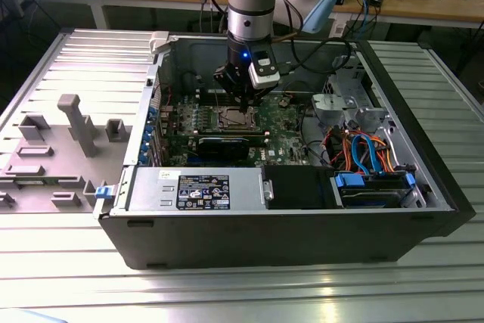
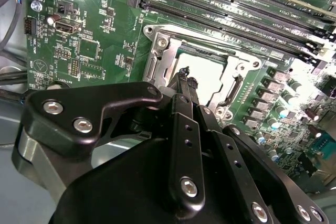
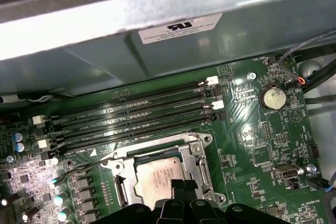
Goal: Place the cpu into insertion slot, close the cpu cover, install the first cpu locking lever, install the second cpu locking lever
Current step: 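Install the first cpu locking lever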
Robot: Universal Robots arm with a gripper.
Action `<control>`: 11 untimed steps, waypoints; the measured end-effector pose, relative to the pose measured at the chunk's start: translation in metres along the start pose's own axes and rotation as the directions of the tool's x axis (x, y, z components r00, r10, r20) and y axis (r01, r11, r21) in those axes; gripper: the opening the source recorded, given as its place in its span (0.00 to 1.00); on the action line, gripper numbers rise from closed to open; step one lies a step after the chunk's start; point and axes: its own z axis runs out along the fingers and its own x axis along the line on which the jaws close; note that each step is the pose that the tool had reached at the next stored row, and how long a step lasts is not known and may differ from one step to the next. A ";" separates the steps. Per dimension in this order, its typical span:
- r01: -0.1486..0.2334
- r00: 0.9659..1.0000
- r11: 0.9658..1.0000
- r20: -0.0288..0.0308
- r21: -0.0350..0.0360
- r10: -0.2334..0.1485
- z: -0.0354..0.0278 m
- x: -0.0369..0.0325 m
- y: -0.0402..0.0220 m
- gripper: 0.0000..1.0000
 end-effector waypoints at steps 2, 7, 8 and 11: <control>0.005 1.000 1.000 0.000 0.000 -0.005 0.0000 0.0000 0.0000 0.11; 0.022 1.000 1.000 0.000 -0.001 -0.022 0.0000 0.0000 0.0000 0.11; 0.025 1.000 1.000 0.000 -0.001 -0.025 0.0000 0.0000 0.0000 0.11; 0.040 0.999 0.999 0.001 -0.001 -0.040 0.0000 0.0000 0.0000 0.11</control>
